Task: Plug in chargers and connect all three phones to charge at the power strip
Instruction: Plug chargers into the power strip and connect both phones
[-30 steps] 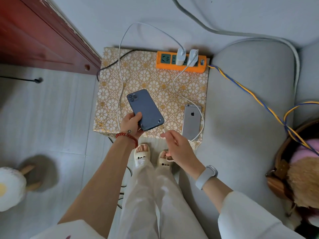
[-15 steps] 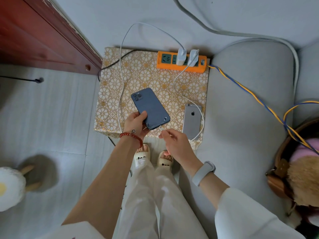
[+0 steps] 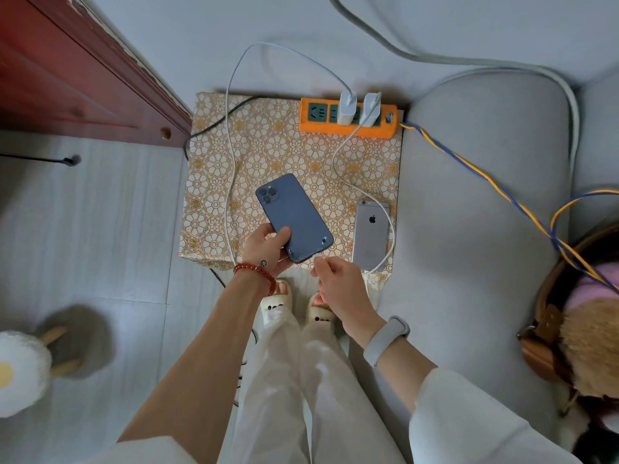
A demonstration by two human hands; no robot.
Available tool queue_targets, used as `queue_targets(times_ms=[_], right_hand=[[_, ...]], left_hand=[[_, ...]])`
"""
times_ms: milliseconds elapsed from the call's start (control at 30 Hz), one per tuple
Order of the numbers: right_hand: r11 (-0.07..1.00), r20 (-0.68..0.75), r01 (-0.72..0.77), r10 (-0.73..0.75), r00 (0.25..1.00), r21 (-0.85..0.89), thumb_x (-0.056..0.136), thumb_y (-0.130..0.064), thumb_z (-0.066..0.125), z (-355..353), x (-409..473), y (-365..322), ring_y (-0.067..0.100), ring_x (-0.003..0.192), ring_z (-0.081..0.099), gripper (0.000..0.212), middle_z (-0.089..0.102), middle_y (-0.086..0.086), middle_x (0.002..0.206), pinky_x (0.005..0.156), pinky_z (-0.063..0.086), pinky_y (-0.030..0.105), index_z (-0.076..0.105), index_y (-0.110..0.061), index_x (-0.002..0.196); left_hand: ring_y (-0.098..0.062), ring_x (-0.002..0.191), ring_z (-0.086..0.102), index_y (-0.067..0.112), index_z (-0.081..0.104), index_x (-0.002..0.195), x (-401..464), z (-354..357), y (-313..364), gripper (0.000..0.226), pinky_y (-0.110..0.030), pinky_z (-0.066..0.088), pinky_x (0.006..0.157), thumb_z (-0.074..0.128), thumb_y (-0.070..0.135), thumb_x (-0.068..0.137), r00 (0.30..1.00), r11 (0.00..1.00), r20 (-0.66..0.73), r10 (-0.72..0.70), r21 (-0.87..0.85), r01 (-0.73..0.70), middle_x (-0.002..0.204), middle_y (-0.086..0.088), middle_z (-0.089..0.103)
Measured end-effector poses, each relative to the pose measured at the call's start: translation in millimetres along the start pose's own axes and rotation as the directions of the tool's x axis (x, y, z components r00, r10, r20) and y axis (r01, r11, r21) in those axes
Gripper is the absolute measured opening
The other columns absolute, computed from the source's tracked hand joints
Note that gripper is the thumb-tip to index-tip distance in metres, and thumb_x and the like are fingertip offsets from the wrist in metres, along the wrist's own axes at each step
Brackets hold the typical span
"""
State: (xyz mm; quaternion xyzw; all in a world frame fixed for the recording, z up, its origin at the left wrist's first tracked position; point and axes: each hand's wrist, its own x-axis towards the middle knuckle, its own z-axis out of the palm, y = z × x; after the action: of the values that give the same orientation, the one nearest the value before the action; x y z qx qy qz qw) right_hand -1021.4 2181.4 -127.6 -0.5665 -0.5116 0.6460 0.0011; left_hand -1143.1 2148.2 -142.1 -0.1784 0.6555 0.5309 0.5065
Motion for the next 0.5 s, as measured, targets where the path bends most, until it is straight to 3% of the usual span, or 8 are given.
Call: queue_targets(times_ms=[67, 167, 200, 300, 433, 500], right_hand=[[1.0, 0.008, -0.029, 0.029, 1.0, -0.002, 0.09, -0.019, 0.046, 1, -3, 9, -0.001, 0.032, 0.045, 0.032, 0.048, -0.011, 0.036, 0.043, 0.043, 0.02, 0.055, -0.017, 0.059], [0.992, 0.072, -0.059, 0.067, 0.995, -0.114, 0.09, -0.019, 0.043, 0, -6, 23, 0.0, 0.037, 0.047, 0.034, 0.052, -0.01, 0.036, 0.055, 0.046, 0.026, 0.056, -0.015, 0.058], [0.978, 0.089, -0.057, 0.077, 0.993, -0.203, 0.089, -0.02, 0.042, -3, -4, 27, 0.002, 0.044, 0.051, 0.035, 0.055, -0.008, 0.042, 0.062, 0.048, 0.028, 0.056, -0.016, 0.057], [0.899, 0.06, -0.07, 0.106, 0.993, -0.432, 0.089, -0.023, 0.039, -20, 8, 37, 0.021, 0.074, 0.06, 0.033, 0.064, 0.004, 0.069, 0.075, 0.046, 0.034, 0.053, -0.016, 0.061], [0.812, -0.128, 0.003, -0.096, 0.987, -0.584, 0.092, -0.017, 0.036, -50, 27, 44, 0.027, 0.094, 0.056, 0.026, 0.064, 0.01, 0.097, 0.075, 0.042, 0.031, 0.061, -0.008, 0.091], [0.737, -0.106, 0.067, -0.186, 0.977, -0.672, 0.091, -0.012, 0.035, -62, 41, 44, 0.028, 0.106, 0.051, 0.026, 0.059, 0.011, 0.112, 0.082, 0.041, 0.03, 0.059, -0.008, 0.103]], left_hand=[[-0.025, 0.073, 0.062, 0.003, 0.046, 0.106, 2, -1, -4, 0.016, -0.036, 0.056, 0.061, 0.047, 0.004, 0.09, 1.0, 0.997, 0.024, -0.019, 0.074, 0.017, 0.094, -0.015, 0.06], [-0.022, 0.071, 0.062, 0.006, 0.049, 0.102, 10, 0, -14, 0.013, -0.03, 0.058, 0.053, 0.049, 0.005, 0.089, 0.998, 0.966, 0.05, -0.027, 0.258, 0.013, 0.097, -0.016, 0.059], [-0.022, 0.071, 0.063, 0.008, 0.05, 0.099, 14, 1, -18, 0.011, -0.029, 0.058, 0.053, 0.05, 0.006, 0.088, 0.998, 0.941, 0.053, -0.022, 0.339, 0.003, 0.096, -0.015, 0.06], [-0.03, 0.086, 0.063, 0.012, 0.053, 0.094, 28, 10, -31, 0.009, -0.042, 0.055, 0.075, 0.05, 0.008, 0.086, 0.995, 0.805, 0.091, 0.034, 0.588, -0.082, 0.093, -0.013, 0.061], [-0.026, 0.083, 0.057, 0.003, 0.057, 0.104, 42, 26, -50, 0.021, -0.038, 0.05, 0.078, 0.049, 0.011, 0.087, 0.993, 0.724, 0.102, 0.061, 0.681, -0.114, 0.09, -0.011, 0.061], [-0.028, 0.085, 0.058, 0.006, 0.056, 0.109, 48, 34, -55, 0.024, -0.033, 0.048, 0.074, 0.048, 0.012, 0.087, 0.993, 0.701, 0.076, 0.093, 0.703, -0.119, 0.096, -0.014, 0.064]])
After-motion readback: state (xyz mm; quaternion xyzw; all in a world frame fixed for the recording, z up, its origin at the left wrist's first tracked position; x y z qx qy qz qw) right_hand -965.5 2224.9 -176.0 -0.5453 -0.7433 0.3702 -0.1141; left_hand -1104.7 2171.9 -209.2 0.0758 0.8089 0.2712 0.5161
